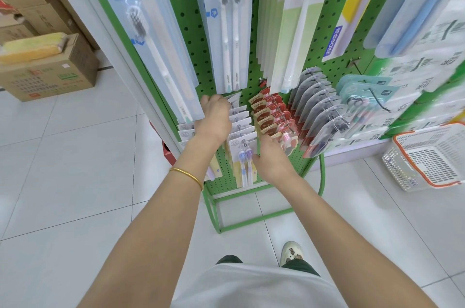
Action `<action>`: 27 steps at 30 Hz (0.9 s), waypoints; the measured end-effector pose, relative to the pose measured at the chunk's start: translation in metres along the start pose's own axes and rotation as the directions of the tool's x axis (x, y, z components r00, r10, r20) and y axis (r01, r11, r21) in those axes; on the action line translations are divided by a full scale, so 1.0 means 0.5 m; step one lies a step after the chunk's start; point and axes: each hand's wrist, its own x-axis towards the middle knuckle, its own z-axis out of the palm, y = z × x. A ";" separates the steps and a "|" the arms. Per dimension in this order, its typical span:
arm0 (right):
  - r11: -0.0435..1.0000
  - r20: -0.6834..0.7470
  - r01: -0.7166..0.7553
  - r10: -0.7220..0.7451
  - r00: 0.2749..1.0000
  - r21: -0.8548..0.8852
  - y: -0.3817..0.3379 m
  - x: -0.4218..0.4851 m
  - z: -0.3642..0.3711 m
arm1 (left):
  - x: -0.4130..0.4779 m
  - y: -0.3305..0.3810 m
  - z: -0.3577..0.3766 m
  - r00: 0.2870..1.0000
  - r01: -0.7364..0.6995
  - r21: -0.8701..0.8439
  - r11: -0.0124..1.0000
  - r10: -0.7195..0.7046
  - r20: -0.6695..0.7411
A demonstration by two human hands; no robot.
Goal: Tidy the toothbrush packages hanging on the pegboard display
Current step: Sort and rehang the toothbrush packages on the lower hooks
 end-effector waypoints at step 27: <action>0.996 -0.074 -0.053 0.058 0.996 0.065 0.041 -0.083 0.040 | -0.224 0.036 0.047 0.990 0.091 0.230 0.969 -0.064 -0.123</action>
